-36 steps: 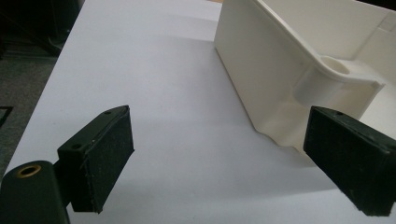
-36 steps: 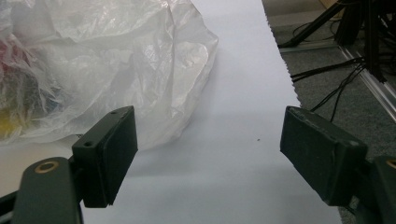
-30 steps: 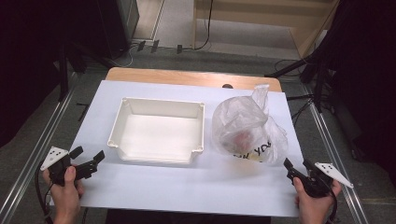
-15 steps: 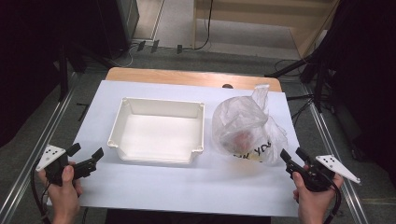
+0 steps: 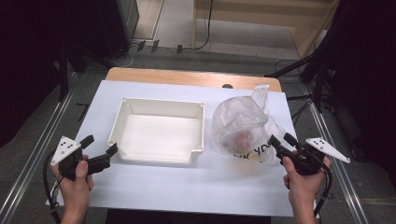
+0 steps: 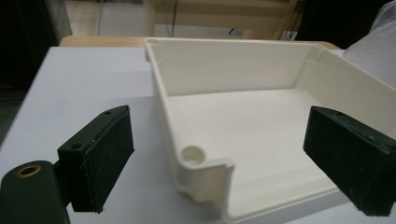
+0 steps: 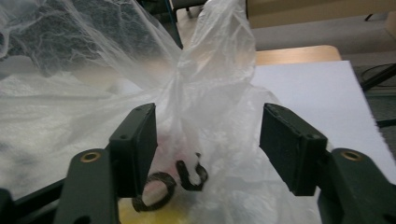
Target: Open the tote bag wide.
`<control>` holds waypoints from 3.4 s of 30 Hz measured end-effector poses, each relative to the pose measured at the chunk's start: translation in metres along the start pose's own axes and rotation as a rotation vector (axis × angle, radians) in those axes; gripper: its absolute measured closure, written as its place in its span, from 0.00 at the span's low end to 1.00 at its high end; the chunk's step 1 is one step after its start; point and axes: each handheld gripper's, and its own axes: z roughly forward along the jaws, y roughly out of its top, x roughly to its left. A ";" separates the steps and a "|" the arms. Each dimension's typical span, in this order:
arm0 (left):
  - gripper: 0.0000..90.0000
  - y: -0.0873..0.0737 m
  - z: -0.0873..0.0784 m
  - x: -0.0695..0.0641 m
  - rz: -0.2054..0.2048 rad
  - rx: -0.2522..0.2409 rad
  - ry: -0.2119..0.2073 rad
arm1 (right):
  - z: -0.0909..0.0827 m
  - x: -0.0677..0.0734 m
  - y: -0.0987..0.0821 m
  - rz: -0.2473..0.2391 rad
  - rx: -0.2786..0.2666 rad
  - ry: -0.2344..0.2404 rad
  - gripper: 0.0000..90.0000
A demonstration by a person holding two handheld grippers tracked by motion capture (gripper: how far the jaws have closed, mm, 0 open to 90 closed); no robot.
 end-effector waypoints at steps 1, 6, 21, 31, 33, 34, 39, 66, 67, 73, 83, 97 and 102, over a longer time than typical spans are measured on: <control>0.10 0.002 0.002 -0.004 0.012 -0.002 -0.004 | 0.004 0.003 0.001 0.013 0.002 -0.004 0.48; 0.10 0.010 0.017 -0.016 0.003 -0.010 -0.040 | 0.014 0.007 -0.001 0.025 0.028 -0.006 0.54; 0.10 0.021 0.068 -0.096 0.066 0.034 -0.228 | 0.021 0.002 -0.015 0.011 0.127 0.040 0.87; 0.10 0.020 0.095 -0.147 0.111 0.062 -0.330 | 0.018 0.003 -0.023 0.015 0.139 0.082 1.00; 0.10 0.019 0.100 -0.157 0.119 0.068 -0.353 | 0.017 0.004 -0.025 0.018 0.130 0.090 1.00; 0.10 0.019 0.101 -0.159 0.119 0.065 -0.358 | 0.017 0.004 -0.025 0.017 0.122 0.090 1.00; 0.10 0.019 0.105 -0.170 0.112 0.067 -0.406 | 0.015 0.005 -0.025 0.015 0.102 0.101 1.00; 0.83 0.035 0.114 -0.221 0.148 0.023 -0.589 | 0.026 0.017 -0.037 -0.076 0.161 0.135 1.00; 0.85 0.034 0.116 -0.219 0.138 0.034 -0.604 | 0.026 0.016 -0.038 -0.075 0.168 0.133 1.00; 0.99 0.028 0.123 -0.219 0.157 0.072 -0.601 | 0.026 0.014 -0.039 -0.077 0.162 0.134 0.93; 1.00 0.008 0.133 -0.222 0.131 0.142 -0.616 | 0.017 0.023 -0.022 -0.062 0.016 0.115 0.47; 0.98 -0.026 0.137 -0.236 0.131 0.185 -0.505 | 0.039 0.015 -0.044 -0.064 0.134 0.017 0.88; 1.00 -0.042 0.140 -0.238 0.128 0.230 -0.490 | 0.043 0.010 -0.050 -0.063 0.167 0.018 0.98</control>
